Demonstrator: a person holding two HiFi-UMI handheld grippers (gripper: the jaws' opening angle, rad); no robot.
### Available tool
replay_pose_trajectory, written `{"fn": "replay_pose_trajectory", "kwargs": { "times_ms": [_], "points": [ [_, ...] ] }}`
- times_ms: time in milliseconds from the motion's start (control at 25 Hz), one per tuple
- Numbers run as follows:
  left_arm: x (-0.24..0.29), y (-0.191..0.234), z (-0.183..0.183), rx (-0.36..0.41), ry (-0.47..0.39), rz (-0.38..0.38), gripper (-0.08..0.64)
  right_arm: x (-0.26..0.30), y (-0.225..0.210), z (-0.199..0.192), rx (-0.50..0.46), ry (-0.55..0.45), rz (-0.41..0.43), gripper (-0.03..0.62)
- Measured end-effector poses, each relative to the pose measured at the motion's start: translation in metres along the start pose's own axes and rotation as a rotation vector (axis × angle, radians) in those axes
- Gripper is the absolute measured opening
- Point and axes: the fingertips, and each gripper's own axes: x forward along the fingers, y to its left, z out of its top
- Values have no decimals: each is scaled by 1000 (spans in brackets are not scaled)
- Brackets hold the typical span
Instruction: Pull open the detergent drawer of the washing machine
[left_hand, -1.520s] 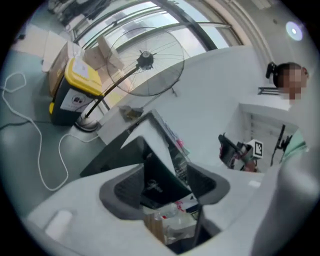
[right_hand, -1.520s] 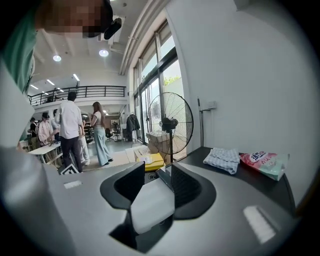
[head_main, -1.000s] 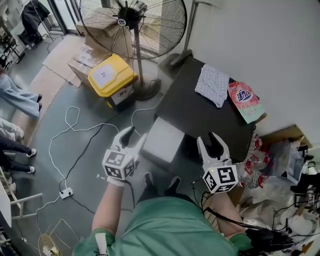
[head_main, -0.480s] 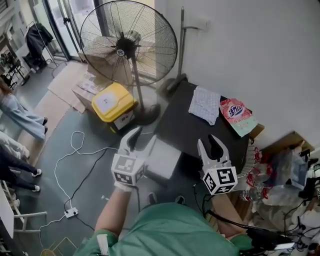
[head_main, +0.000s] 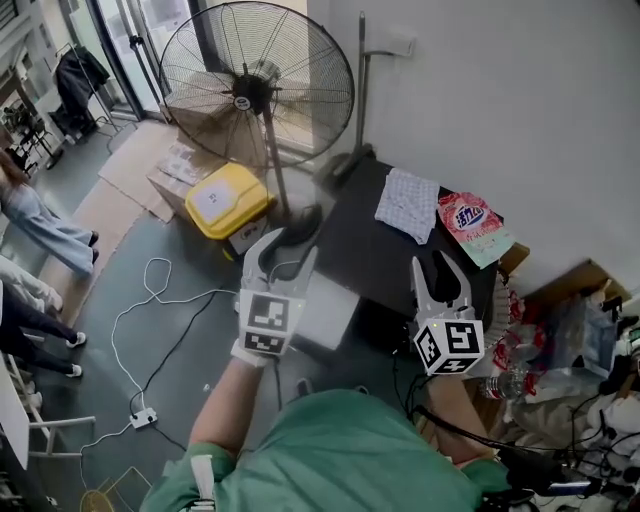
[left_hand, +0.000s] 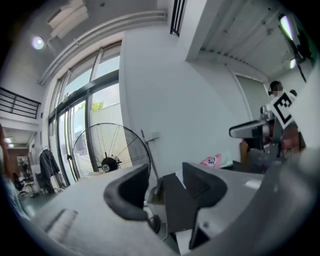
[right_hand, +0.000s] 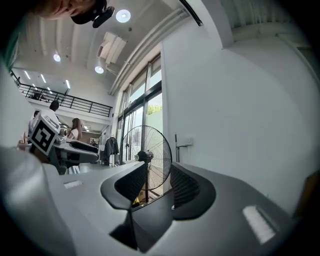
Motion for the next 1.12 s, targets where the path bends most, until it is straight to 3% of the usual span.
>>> {"fn": "replay_pose_trajectory", "kwargs": {
  "times_ms": [200, 680, 1080, 1120],
  "points": [
    [6, -6, 4, -48, -26, -20, 210, 1, -10, 5, -14, -27, -9, 158],
    [2, -13, -8, -68, -1, -4, 195, -4, -11, -1, -51, -15, 6, 135],
    [0, -14, -17, -94, 21, 2, 193, -6, -10, -4, -30, -15, 22, 135],
    [0, -13, -17, -97, 23, 2, 193, -5, -12, -4, -23, -13, 15, 114]
  ]
}}
